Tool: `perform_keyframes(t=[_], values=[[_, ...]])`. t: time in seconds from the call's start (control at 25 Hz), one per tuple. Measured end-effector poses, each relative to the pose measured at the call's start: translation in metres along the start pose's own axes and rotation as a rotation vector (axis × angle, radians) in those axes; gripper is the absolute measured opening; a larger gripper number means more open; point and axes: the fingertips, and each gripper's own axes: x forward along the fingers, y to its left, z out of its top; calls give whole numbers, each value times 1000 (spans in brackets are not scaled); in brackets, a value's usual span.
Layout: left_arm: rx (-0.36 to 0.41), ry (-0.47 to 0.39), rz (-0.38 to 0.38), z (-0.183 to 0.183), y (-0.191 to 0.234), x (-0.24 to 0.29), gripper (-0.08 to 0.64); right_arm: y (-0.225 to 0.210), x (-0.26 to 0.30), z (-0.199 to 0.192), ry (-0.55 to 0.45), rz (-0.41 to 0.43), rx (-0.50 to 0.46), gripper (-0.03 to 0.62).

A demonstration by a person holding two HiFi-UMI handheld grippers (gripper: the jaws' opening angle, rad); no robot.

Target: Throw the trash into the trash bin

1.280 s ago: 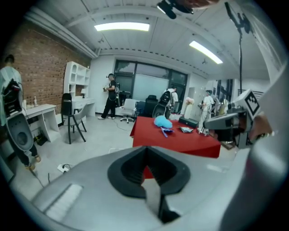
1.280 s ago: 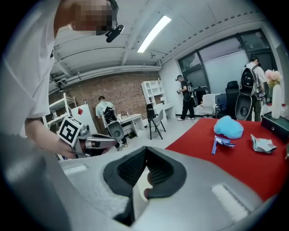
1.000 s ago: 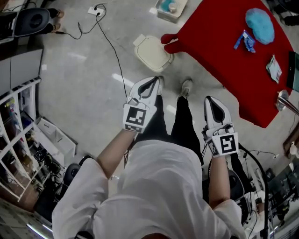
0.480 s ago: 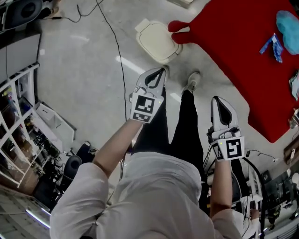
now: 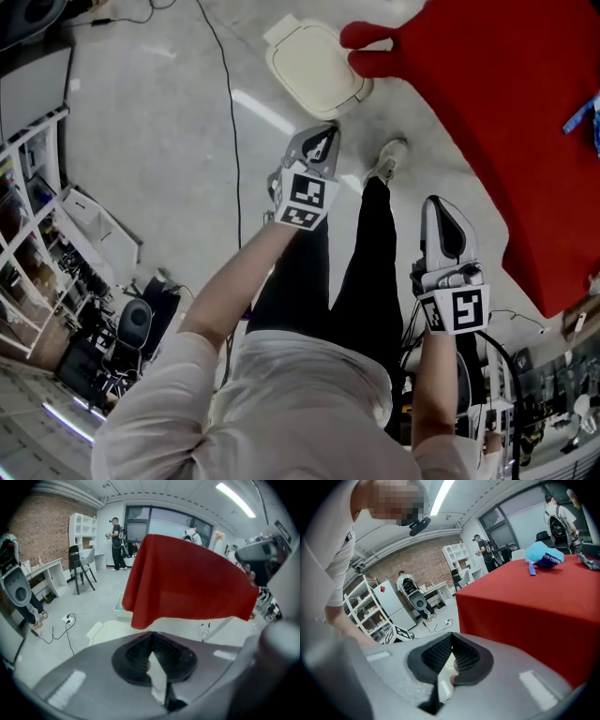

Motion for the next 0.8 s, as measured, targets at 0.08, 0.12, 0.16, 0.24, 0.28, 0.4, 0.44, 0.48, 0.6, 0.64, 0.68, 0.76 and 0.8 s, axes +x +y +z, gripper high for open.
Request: perform_keyframes(t=[0.08,0.12,0.16,0.24,0.28,0.4,0.44,0.48,0.6,0.64,0.68,0.76,0.8], values=[[-16,25,13,-14,1,15,5,-6,6,-8,7,4,1,0],[-22,32,15,-19,2,23,5,-8,9,-13,10,5,2,0],[-27,38,16,-25,2,30,5,-11,12,-17,12,6,3,0],[-33,52,19,-37,2,43,5,-16,18,-27,19,9,5,0],[-36,61,20,-43,2,50,5,-19,20,-32,23,11,6,1],[-39,84,20,-57,-1,72,5,-26,29,-44,35,19,7,0],[-39,93,18,-62,-1,78,5,-28,32,-48,38,22,6,0],[-41,105,17,-67,-1,86,5,-29,34,-51,41,24,5,0],[-59,152,21,-85,1,107,5,-31,42,-59,48,35,9,0],[-66,165,26,-90,1,114,5,-31,43,-62,52,38,11,0],[-73,177,33,-95,2,120,5,-32,45,-65,55,41,14,0],[-83,198,49,-102,5,131,5,-32,46,-69,62,44,19,1],[-87,210,58,-106,6,135,5,-31,46,-72,64,44,21,2]])
